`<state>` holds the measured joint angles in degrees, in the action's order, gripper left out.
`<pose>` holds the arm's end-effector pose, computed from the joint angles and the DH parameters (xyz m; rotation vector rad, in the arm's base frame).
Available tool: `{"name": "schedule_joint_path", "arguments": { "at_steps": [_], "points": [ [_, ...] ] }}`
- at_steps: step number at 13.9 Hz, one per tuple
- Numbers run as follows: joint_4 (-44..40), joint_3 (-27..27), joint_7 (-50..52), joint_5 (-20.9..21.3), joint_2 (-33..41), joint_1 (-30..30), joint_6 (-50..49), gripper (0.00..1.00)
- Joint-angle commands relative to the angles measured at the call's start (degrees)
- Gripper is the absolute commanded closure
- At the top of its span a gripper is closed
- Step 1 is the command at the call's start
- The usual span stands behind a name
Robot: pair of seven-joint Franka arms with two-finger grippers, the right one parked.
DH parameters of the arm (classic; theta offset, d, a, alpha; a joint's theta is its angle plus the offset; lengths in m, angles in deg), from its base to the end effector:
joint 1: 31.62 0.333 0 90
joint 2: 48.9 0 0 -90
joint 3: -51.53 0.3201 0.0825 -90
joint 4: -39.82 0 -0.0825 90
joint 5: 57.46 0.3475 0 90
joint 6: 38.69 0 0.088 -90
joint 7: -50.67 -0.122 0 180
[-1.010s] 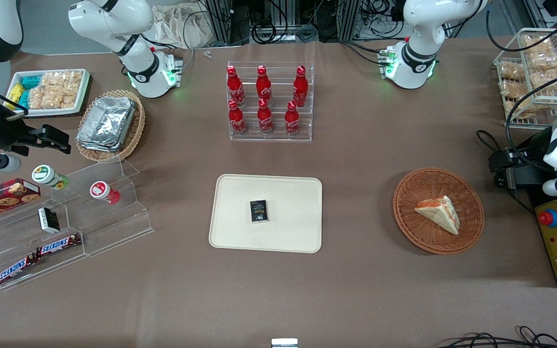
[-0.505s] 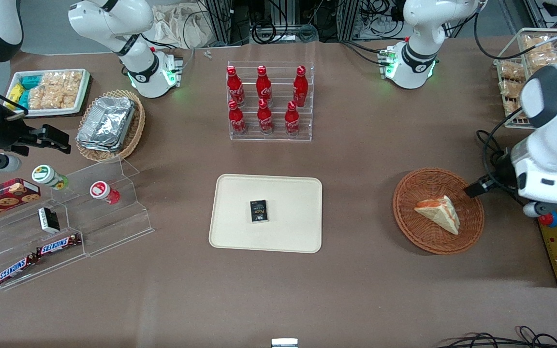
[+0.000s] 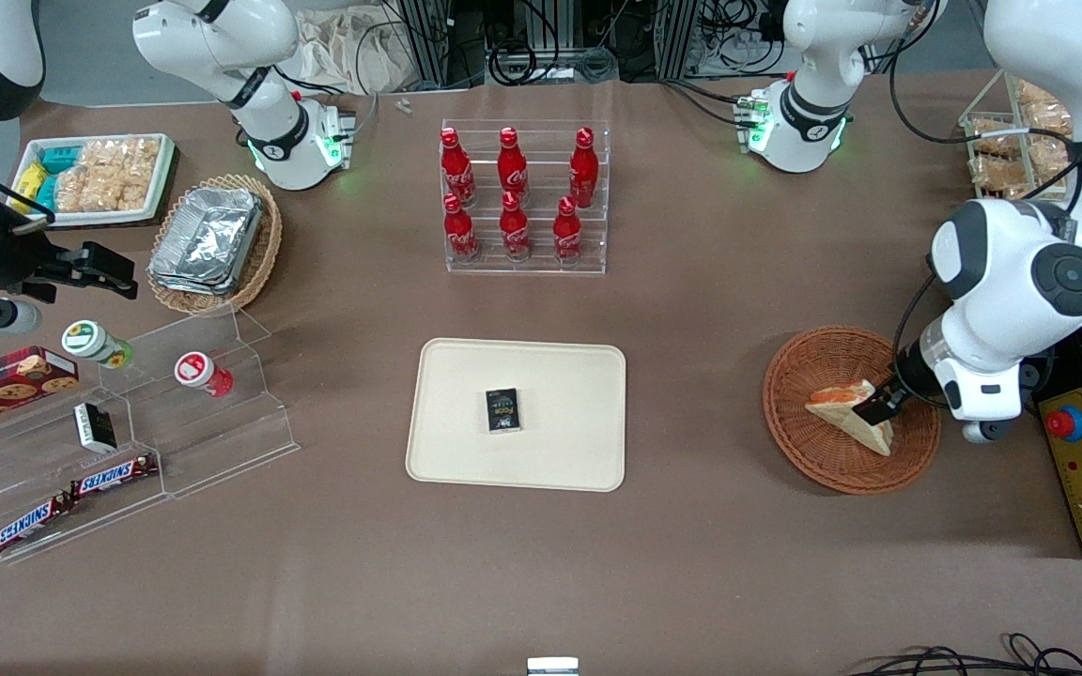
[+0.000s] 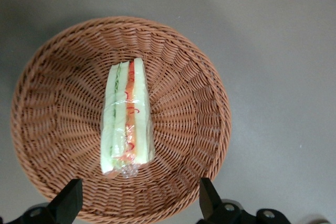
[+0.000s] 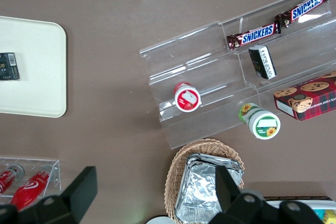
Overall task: Place sandwich from basket to tray
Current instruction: 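Lower the left gripper and close it on the wrapped sandwich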
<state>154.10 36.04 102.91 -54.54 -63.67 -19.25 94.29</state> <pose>0.5787 -0.0235 0.3560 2.8135 1.2483 0.0865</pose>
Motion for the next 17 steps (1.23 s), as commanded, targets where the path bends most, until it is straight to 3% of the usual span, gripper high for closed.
{"name": "schedule_joint_path", "arguments": {
  "at_steps": [1,15,16,17],
  "points": [
    [-0.11,0.03,2.96,0.95,-2.62,-0.15,3.41,0.00],
    [2.09,0.46,3.75,0.95,-8.52,0.47,7.46,0.00],
    [2.00,1.16,3.66,0.95,-8.87,0.38,8.08,0.02],
    [1.83,1.86,3.66,1.04,-9.13,0.12,8.43,0.12]
  ]
}}
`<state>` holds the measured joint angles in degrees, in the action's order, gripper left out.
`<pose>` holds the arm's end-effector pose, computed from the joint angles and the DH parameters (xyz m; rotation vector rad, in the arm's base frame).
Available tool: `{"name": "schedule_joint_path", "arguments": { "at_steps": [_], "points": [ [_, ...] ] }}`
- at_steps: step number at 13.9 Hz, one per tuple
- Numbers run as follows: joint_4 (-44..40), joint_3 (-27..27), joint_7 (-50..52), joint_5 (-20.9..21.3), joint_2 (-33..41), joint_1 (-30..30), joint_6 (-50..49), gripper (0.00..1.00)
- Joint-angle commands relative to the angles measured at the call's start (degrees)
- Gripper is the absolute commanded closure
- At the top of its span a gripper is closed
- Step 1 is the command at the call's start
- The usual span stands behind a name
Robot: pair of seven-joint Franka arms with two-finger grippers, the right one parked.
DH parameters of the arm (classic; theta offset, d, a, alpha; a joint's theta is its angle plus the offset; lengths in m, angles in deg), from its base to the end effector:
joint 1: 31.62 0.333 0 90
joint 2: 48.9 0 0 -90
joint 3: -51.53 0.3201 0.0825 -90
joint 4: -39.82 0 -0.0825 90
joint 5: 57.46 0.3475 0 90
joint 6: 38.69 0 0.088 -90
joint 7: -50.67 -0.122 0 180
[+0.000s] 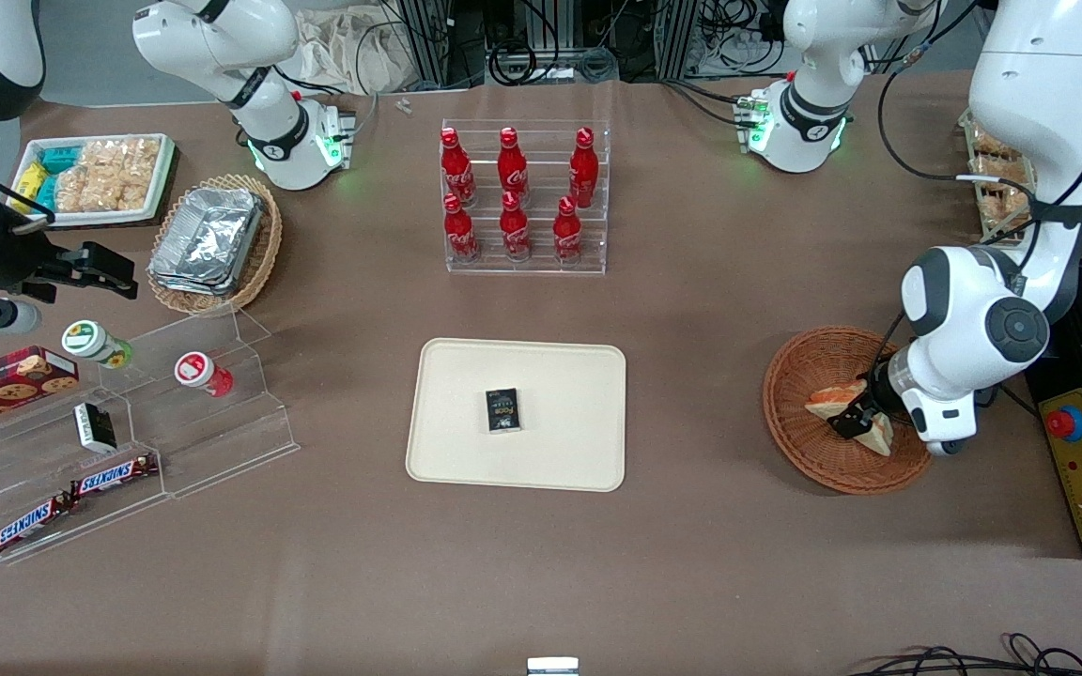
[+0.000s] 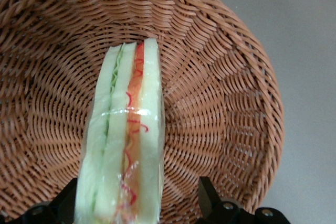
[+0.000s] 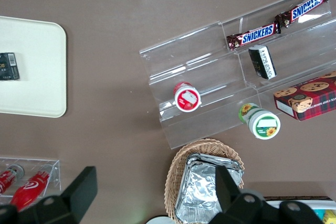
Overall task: Place sandwich from basket to tray
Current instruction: 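Lower the left gripper and close it on the wrapped sandwich, then lift the sandwich and carry it with the left gripper to the cream tray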
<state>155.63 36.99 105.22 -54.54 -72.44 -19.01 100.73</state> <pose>0.5813 -0.0136 0.2688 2.7684 1.3389 -0.0275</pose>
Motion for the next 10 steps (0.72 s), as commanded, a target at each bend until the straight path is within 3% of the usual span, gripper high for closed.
{"name": "schedule_joint_path", "arguments": {
  "at_steps": [1,3,4,5,10],
  "points": [
    [0.13,1.00,1.35,1.04,-0.54,-0.30,2.00,0.34],
    [0.04,1.00,1.35,2.35,-0.46,-0.39,2.00,0.78],
    [0.04,1.00,1.70,3.75,-0.28,-0.47,1.91,0.94],
    [0.04,1.00,2.49,3.94,-0.28,-0.48,1.91,1.00],
    [-0.31,0.39,2.76,3.94,4.18,-1.00,-4.65,1.00]
  ]
}}
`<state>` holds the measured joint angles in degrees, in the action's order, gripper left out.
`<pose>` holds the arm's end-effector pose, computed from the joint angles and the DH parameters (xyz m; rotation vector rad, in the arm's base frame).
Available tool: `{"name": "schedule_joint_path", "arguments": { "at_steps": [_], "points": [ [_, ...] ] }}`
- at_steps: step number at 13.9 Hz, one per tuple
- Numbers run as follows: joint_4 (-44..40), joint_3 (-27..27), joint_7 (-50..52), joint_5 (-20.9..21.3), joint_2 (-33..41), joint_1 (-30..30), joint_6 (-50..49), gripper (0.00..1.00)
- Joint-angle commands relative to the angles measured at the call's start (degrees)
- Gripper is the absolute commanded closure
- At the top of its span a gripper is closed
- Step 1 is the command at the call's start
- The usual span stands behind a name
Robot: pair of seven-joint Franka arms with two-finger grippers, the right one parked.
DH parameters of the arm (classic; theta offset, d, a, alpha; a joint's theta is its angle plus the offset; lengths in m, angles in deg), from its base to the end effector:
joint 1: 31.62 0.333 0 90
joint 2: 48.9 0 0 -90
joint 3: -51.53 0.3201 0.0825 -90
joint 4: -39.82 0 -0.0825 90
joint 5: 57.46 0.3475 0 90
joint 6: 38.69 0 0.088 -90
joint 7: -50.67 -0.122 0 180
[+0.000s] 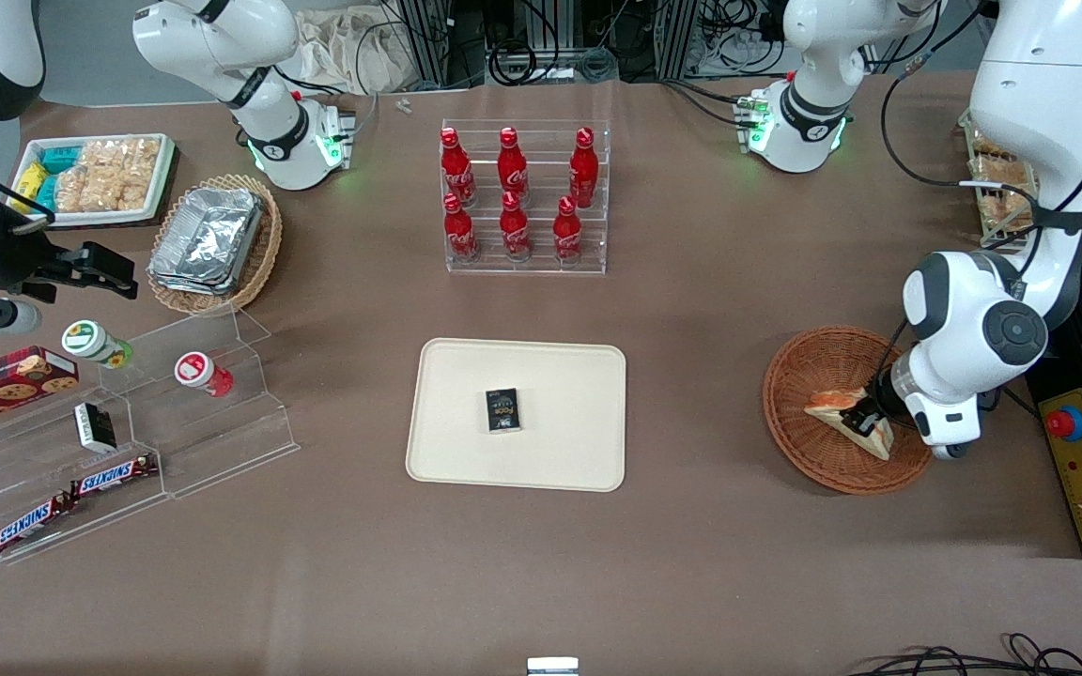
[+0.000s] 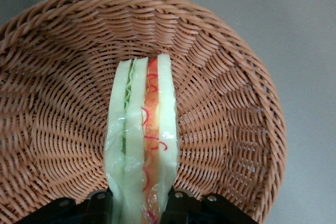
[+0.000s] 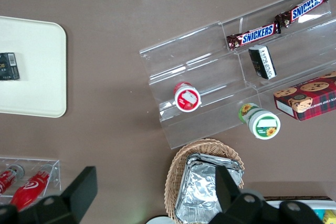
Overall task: Place sandwich from basket to tray
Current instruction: 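Lift the sandwich and carry it with the left gripper to the cream tray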
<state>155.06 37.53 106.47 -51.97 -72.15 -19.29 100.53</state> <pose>0.5844 -0.0102 0.2746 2.7963 1.3392 0.0133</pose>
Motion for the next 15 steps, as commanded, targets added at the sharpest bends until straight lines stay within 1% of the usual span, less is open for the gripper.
{"name": "schedule_joint_path", "arguments": {
  "at_steps": [1,3,5,7,9,11,15],
  "points": [
    [-0.88,-0.59,1.42,1.37,6.00,-1.42,-8.57,1.00],
    [-5.61,-2.69,1.42,1.37,8.13,-2.30,-17.79,1.00],
    [-12.72,-6.81,1.50,1.28,8.05,-2.31,-26.49,1.00],
    [-19.23,-10.42,1.51,1.28,7.17,-2.74,-32.40,1.00],
    [-24.42,-12.10,-1.82,1.19,6.12,-4.75,-38.20,1.00],
    [-27.08,-12.10,-2.54,1.19,4.89,-8.88,-39.98,1.00],
    [-29.10,-12.19,-3.06,1.19,0.33,-18.01,-39.20,1.00]
  ]
}}
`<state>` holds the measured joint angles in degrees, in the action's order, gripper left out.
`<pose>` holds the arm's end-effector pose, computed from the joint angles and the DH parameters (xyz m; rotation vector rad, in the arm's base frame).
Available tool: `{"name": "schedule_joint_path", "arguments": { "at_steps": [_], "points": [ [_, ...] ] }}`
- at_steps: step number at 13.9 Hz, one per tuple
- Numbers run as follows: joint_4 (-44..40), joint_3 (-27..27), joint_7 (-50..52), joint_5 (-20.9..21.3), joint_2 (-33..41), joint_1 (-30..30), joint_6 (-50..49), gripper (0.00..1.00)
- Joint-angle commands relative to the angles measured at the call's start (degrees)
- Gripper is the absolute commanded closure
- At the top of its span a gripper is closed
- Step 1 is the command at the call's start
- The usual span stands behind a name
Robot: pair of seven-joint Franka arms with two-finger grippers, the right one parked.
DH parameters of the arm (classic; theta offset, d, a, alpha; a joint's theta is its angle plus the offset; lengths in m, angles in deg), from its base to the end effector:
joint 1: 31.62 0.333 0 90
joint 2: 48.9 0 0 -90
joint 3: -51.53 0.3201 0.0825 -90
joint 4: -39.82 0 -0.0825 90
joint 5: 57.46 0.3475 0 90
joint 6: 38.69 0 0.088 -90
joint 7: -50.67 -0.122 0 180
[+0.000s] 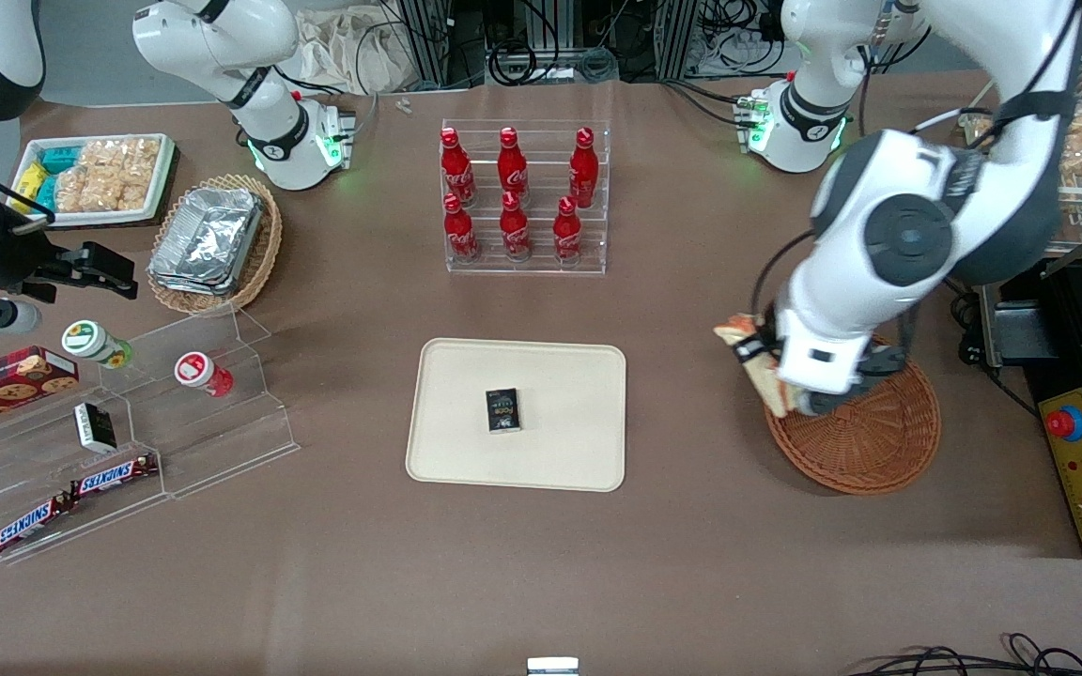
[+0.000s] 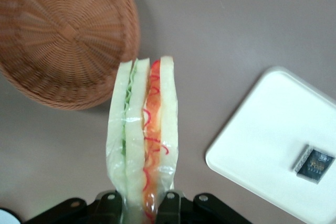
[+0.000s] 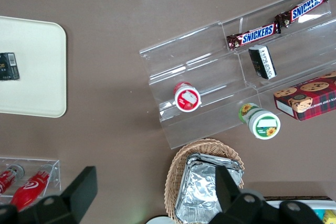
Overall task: Place sandwich from basket to tray
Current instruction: 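Lift the sandwich and carry it with the left gripper to the cream tray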
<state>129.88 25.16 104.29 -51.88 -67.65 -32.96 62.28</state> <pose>0.5527 -0.2437 0.4599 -3.0322 -0.6821 0.1710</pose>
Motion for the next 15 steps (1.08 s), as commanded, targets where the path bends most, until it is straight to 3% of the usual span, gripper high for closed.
{"name": "schedule_joint_path", "arguments": {
  "at_steps": [1,4,8,13,15],
  "points": [
    [-4.97,0.18,-0.96,1.80,-6.45,-6.55,-0.43,1.00],
    [-7.96,0.18,-0.96,6.98,-12.08,-12.35,1.42,1.00],
    [-7.35,0.18,-1.84,9.71,-16.74,-14.21,9.40,1.00],
    [-7.44,0.27,-10.35,13.23,-25.88,-14.83,30.03,1.00],
    [-7.52,0.36,-12.04,13.94,-28.70,-14.92,33.93,1.00]
  ]
}}
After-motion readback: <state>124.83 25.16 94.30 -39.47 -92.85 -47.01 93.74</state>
